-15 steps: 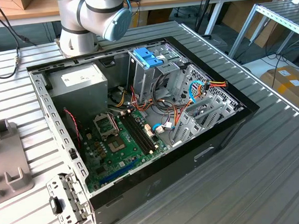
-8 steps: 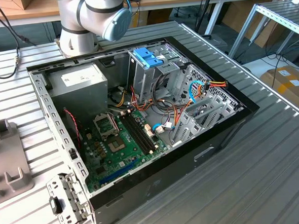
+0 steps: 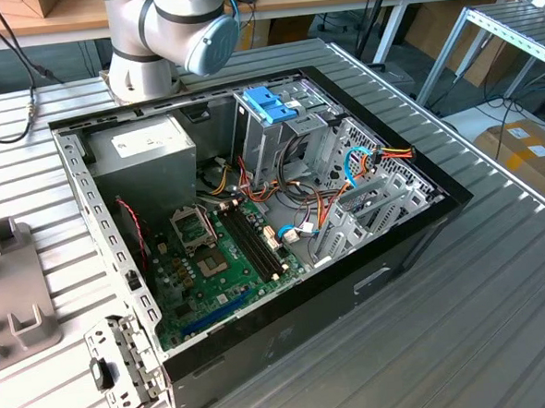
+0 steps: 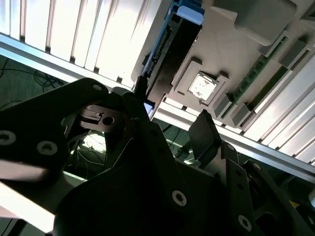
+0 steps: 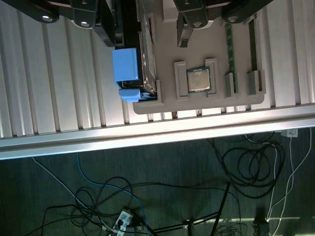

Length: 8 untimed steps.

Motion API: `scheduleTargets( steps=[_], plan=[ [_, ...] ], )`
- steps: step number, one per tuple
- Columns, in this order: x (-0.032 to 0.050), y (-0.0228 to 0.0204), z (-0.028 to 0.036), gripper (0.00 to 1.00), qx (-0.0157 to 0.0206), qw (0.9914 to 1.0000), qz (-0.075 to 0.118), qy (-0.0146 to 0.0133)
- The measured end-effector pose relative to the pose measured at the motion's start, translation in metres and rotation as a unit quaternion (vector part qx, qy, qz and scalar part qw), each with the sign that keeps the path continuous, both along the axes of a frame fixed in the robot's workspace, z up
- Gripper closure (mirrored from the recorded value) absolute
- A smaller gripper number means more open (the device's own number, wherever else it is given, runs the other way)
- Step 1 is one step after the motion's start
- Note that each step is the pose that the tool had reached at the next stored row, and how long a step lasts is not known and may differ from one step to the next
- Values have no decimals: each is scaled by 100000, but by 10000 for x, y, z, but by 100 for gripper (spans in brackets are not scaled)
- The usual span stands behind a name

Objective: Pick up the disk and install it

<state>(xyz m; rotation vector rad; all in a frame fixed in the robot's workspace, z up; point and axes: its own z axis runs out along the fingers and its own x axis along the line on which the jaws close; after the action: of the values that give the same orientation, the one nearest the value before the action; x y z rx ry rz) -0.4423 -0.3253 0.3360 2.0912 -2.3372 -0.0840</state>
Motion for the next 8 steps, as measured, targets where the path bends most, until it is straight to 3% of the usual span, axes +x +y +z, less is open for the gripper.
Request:
scheduleTargets(
  steps=[8],
  plan=[
    [0,64,-17,38,5,99967,2551,1]
  ],
)
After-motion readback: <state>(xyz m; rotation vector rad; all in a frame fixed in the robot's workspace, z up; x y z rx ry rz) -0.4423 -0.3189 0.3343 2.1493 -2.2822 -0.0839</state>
